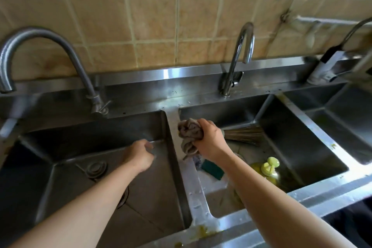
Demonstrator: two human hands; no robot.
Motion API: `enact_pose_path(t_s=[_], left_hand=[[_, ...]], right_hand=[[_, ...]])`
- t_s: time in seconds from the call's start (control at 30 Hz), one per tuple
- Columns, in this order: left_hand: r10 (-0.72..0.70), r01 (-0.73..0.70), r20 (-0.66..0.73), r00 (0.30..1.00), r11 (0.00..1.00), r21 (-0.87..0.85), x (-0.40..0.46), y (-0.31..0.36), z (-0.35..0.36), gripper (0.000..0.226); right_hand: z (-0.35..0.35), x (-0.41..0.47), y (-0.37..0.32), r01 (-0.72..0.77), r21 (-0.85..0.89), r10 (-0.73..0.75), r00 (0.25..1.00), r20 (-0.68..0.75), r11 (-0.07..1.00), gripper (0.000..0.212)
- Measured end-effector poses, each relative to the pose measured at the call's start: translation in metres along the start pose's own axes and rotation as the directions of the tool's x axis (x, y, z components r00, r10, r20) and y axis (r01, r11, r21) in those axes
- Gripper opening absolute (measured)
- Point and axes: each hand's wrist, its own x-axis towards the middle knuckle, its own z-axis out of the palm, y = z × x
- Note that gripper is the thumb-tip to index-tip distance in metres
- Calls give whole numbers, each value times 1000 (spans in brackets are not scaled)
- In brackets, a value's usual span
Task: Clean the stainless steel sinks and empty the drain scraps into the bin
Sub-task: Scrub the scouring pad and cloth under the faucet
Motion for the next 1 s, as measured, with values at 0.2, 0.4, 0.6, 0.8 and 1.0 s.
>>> enact_pose_path(t_s=[0.2, 0.4, 0.6, 0.8, 1.0], left_hand=[[6, -7, -22, 1000, 999, -48, -22, 67, 52, 15], [16, -18, -23, 1000, 996, -86, -41, 138, 111, 20], [20, -19, 25, 999, 999, -37, -37, 181, 155, 20], [28, -28, 96, 995, 1000, -1, -10, 196, 186, 25], [7, -4, 192, 981, 1000, -16, 29, 202, 219, 24]], right_hand=[[-75, 2, 62, -3, 20, 4, 999, -53, 1000, 34], [-139, 3, 132, -11, 36, 15, 996, -90, 999, 38], [-167, 15, 193, -101, 53, 108, 984, -141, 993, 39], [-174, 29, 239, -189, 33, 191, 977, -97, 981, 39], [-165, 46, 272, -326, -61, 322, 945, -59, 944, 45]])
